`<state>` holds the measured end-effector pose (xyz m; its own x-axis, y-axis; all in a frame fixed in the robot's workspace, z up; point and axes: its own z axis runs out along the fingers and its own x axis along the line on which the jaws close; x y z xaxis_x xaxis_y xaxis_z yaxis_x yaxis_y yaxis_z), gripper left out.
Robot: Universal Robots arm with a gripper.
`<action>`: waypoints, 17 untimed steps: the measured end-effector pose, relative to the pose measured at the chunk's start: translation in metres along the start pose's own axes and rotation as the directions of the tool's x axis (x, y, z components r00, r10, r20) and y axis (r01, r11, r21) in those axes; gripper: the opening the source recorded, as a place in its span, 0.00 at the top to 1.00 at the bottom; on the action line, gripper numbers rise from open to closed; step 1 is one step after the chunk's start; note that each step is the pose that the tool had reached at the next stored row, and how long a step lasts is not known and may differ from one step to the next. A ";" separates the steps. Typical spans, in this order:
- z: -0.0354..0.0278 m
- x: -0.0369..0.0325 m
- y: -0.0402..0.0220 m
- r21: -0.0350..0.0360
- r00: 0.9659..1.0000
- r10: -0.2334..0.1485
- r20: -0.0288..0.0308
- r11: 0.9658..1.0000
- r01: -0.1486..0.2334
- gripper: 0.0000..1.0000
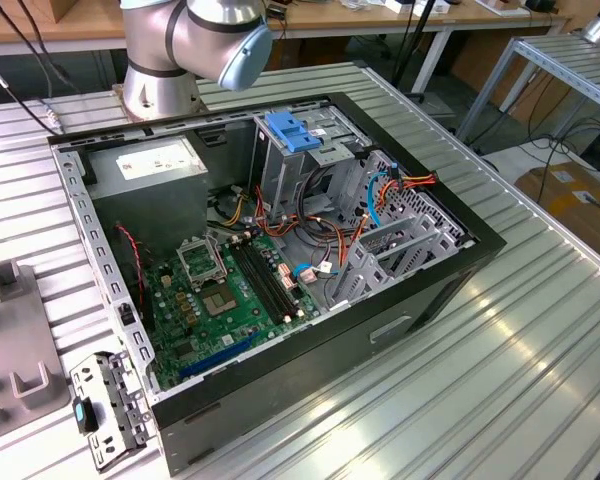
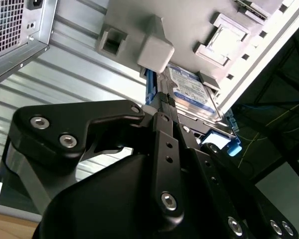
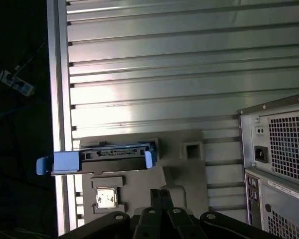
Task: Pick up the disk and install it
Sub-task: 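Reach for the disk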
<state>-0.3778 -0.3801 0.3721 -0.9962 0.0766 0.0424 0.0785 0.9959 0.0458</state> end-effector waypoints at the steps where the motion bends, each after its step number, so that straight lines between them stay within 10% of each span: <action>1: 0.0003 0.0013 0.0006 0.000 1.000 0.000 -0.001 1.000 0.000 0.89; 12: 0.0020 0.0134 0.0057 0.000 1.000 0.000 -0.004 1.000 0.000 0.89; 17: 0.0040 0.0316 0.0050 0.000 1.000 -0.005 -0.005 1.000 0.005 0.89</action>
<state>-0.4090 -0.3725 0.3696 -0.9964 0.0709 0.0472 0.0730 0.9963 0.0456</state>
